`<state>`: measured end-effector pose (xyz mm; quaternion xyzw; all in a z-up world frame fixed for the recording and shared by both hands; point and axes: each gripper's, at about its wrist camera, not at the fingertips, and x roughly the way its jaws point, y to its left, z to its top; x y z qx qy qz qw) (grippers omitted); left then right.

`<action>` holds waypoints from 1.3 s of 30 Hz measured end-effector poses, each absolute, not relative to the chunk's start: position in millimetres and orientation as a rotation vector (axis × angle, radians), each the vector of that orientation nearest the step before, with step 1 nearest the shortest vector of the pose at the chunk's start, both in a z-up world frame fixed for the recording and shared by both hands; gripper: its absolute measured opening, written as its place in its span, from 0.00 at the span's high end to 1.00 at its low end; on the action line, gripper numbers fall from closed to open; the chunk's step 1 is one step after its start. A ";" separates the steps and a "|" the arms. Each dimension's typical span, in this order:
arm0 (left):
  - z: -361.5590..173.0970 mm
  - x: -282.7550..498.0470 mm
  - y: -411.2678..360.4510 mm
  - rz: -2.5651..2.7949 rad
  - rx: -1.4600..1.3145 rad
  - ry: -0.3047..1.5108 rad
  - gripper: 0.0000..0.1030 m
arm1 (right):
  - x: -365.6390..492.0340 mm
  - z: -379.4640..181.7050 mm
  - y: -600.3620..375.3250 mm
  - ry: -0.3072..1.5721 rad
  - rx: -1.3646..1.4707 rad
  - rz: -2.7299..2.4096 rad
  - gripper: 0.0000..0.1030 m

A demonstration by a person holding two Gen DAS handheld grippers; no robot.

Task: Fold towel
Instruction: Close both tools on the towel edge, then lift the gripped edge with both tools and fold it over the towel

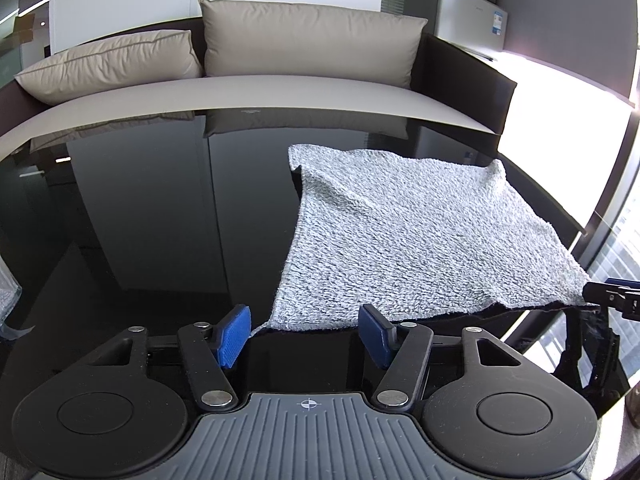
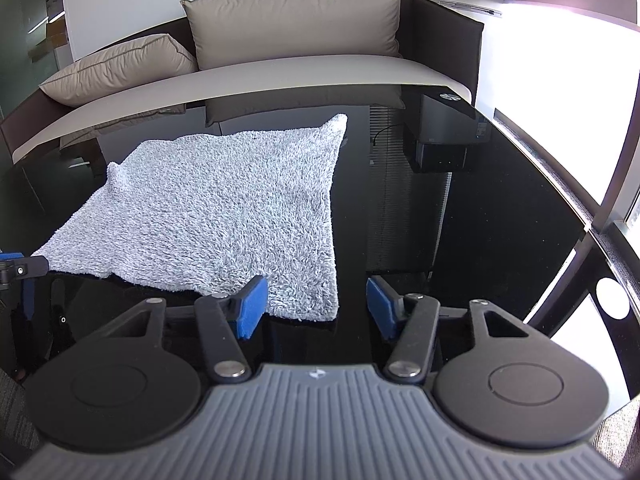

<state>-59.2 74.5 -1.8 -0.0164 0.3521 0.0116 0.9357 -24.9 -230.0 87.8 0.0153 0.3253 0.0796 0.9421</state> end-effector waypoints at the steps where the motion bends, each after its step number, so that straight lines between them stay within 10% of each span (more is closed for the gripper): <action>1: -1.8 -59.0 74.1 0.021 -0.032 0.719 0.50 | -24.9 87.7 -229.9 0.663 0.029 0.162 0.44; 26: -2.3 -59.6 69.8 0.014 -0.012 0.714 0.89 | -27.2 87.7 -224.9 0.665 -0.016 0.154 0.93; 39: -0.6 -62.7 70.2 0.010 -0.032 0.705 0.95 | -29.3 91.9 -229.0 0.653 0.027 0.161 0.97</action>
